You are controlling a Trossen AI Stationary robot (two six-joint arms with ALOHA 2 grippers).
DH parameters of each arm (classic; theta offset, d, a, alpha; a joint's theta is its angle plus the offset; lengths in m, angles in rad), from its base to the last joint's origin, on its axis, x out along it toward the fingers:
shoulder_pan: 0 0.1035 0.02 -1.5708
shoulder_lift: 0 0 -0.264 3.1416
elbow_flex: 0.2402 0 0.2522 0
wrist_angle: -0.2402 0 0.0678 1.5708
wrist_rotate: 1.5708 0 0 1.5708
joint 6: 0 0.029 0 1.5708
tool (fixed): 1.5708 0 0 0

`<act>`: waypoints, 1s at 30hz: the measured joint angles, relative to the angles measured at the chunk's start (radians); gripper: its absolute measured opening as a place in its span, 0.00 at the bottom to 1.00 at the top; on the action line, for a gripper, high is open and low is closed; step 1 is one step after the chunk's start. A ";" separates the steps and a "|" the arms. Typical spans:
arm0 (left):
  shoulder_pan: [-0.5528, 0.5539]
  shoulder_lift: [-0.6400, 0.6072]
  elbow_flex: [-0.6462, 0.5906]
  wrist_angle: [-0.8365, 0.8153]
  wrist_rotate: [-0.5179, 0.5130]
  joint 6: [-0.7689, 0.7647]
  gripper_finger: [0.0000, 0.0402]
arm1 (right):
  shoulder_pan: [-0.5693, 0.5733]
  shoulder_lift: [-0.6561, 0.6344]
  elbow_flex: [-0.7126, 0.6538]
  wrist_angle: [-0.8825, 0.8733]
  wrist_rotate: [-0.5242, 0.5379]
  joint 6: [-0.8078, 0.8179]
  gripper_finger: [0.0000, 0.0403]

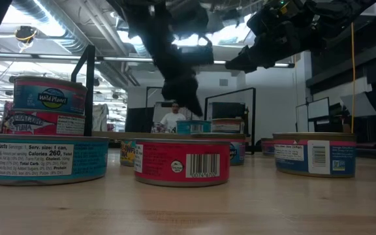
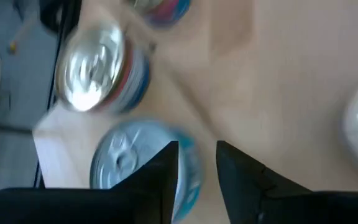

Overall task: Stack canned seafood by type on shelf
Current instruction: Stack the blue pink tuna can on top of the blue pink tuna can on the shelf

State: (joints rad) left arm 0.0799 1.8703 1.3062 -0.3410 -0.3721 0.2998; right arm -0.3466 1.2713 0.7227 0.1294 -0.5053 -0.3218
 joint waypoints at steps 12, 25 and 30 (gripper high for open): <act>-0.204 -0.001 0.072 -0.007 0.074 0.006 0.25 | 0.000 0.000 0.000 -0.048 0.000 0.002 0.35; -0.321 0.002 0.038 -0.018 0.135 -0.092 0.25 | 0.000 0.000 0.000 -0.062 0.000 0.002 0.35; -0.321 0.003 -0.003 -0.013 0.135 -0.170 0.32 | 0.000 0.000 0.000 -0.062 0.000 0.008 0.35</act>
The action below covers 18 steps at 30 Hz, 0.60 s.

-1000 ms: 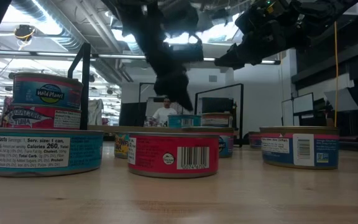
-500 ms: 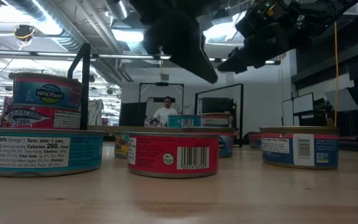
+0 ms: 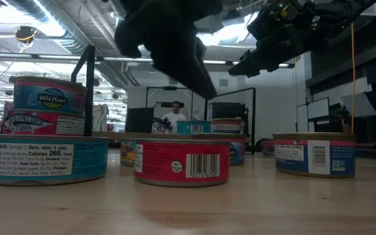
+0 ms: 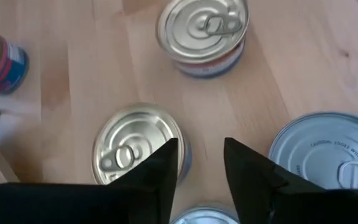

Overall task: Stack canned seafood by type on shelf
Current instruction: Stack the blue pink tuna can on top of the blue pink tuna can on the shelf

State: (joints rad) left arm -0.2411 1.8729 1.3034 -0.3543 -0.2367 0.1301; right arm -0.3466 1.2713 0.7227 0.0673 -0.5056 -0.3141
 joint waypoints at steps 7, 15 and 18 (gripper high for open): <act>0.015 0.000 -0.053 0.047 -0.001 -0.001 0.40 | 0.000 0.000 0.000 0.000 0.038 0.027 0.35; 0.041 0.001 -0.115 0.138 -0.007 0.057 0.36 | 0.000 0.000 0.000 0.000 0.068 0.029 0.35; 0.043 0.001 -0.131 0.140 -0.007 0.080 0.35 | 0.000 0.000 0.000 0.000 0.068 0.029 0.35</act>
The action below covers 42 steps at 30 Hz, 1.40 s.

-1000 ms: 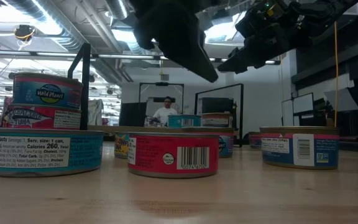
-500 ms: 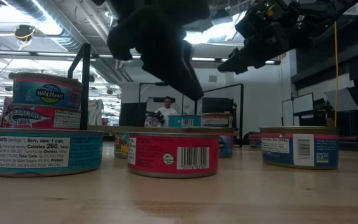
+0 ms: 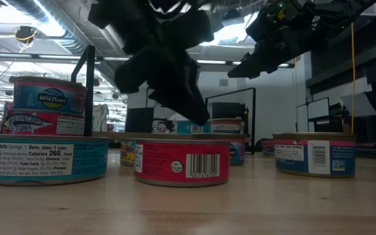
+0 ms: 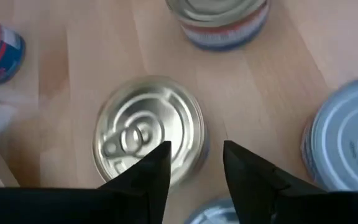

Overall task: Stack canned seafood by type on shelf
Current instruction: Stack the blue pink tuna can on top of the blue pink tuna can on the shelf

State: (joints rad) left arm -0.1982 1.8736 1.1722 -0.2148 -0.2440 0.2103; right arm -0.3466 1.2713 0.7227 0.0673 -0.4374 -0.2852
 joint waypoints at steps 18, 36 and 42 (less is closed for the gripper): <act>0.011 0.058 -0.004 0.031 -0.010 0.050 0.35 | 0.000 0.000 0.000 -0.013 0.009 0.000 0.35; 0.011 0.061 -0.003 0.041 -0.043 0.108 0.14 | 0.000 0.000 0.000 -0.018 0.037 0.072 0.67; 0.011 0.061 -0.002 0.046 -0.044 0.103 0.01 | 0.003 0.003 0.000 -0.047 -0.077 0.067 0.66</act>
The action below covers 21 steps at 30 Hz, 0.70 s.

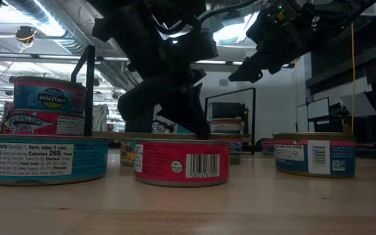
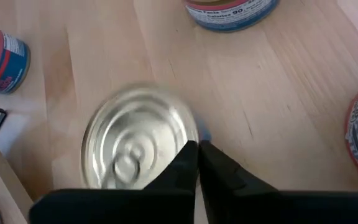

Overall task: Stack canned seafood by type on shelf
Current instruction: Stack the blue pink tuna can on top of the blue pink tuna can on the shelf

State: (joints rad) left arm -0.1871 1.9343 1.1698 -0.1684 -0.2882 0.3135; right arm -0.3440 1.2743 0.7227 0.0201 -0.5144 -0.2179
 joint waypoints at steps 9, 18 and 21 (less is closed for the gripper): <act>0.000 0.000 0.004 0.001 0.002 -0.055 0.01 | 0.135 0.000 0.000 -0.125 0.016 -0.246 0.63; 0.006 0.001 0.042 -0.003 0.003 -0.147 0.00 | 0.325 0.000 0.000 -0.128 0.352 -0.342 0.63; 0.013 0.001 0.054 -0.003 -0.001 -0.186 0.00 | 0.376 0.000 0.000 -0.129 0.454 -0.345 0.63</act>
State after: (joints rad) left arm -0.1741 1.9350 1.2243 -0.1717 -0.2890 0.1280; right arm 0.0319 1.2743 0.7223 -0.1084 -0.0605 -0.5632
